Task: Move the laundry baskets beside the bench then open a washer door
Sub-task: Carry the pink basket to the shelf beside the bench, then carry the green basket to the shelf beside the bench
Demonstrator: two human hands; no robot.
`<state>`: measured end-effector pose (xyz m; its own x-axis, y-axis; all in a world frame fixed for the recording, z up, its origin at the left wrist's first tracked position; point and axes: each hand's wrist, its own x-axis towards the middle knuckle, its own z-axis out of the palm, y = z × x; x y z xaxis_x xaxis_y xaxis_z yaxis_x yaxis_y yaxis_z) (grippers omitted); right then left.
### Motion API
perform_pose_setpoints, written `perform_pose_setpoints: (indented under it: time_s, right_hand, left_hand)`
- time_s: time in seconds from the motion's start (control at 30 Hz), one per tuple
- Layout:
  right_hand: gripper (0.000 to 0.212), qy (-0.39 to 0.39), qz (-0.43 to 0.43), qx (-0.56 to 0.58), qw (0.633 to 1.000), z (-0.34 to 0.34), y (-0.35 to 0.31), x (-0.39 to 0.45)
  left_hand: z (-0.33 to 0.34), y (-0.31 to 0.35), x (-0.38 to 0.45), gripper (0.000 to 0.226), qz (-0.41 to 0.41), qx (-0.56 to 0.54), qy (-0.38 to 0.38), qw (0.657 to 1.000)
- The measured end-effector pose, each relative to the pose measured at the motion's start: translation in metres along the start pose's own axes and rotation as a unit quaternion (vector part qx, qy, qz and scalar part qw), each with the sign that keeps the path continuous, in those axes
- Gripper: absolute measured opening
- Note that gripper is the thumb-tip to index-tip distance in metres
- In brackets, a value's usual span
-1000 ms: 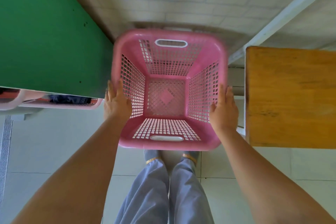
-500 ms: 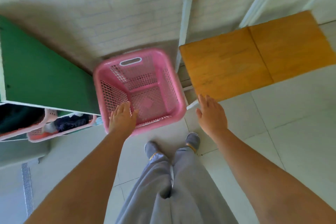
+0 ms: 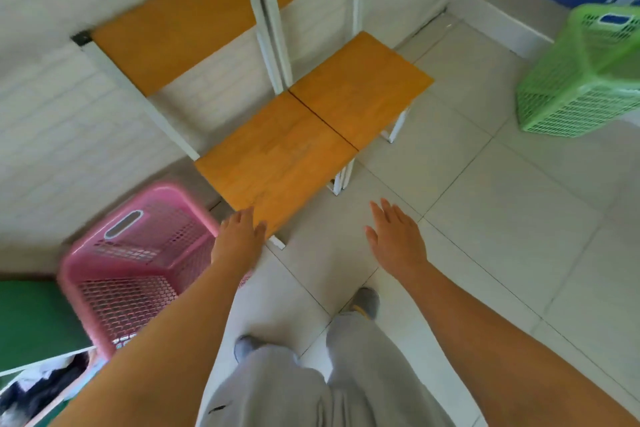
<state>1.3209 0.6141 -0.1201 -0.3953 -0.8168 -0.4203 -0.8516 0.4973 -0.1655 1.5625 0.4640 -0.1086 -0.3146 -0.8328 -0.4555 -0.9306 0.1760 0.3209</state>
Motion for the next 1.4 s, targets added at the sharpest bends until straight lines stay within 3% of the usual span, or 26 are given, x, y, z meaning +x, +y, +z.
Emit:
perform_pose_setpoints:
  time_s: [0.23,0.47,0.93,1.13,1.4]
  right_hand:
    - [0.059,0.026,0.123,0.05,0.991,-0.037,0.152,-0.01]
    - [0.058,0.058,0.243,0.136,0.959,-0.059,0.26,-0.005]
    - [0.058,0.082,0.366,0.183,0.909,-0.148,0.462,0.104]
    - [0.061,0.079,0.385,0.197,0.898,-0.185,0.545,0.147]
    - [0.06,0.077,0.379,0.203,0.9,-0.24,0.705,0.227]
  left_hand:
    - [0.036,0.169,0.033,0.051,0.119,0.042,-0.036,0.991]
    - [0.064,0.314,0.08,0.049,0.196,0.078,-0.052,0.976]
    - [0.109,0.604,0.217,0.044,0.335,0.109,-0.094,0.931]
    - [0.128,0.711,0.265,0.046,0.338,0.132,-0.111,0.925]
    - [0.166,0.858,0.329,0.046,0.287,0.136,-0.107,0.942]
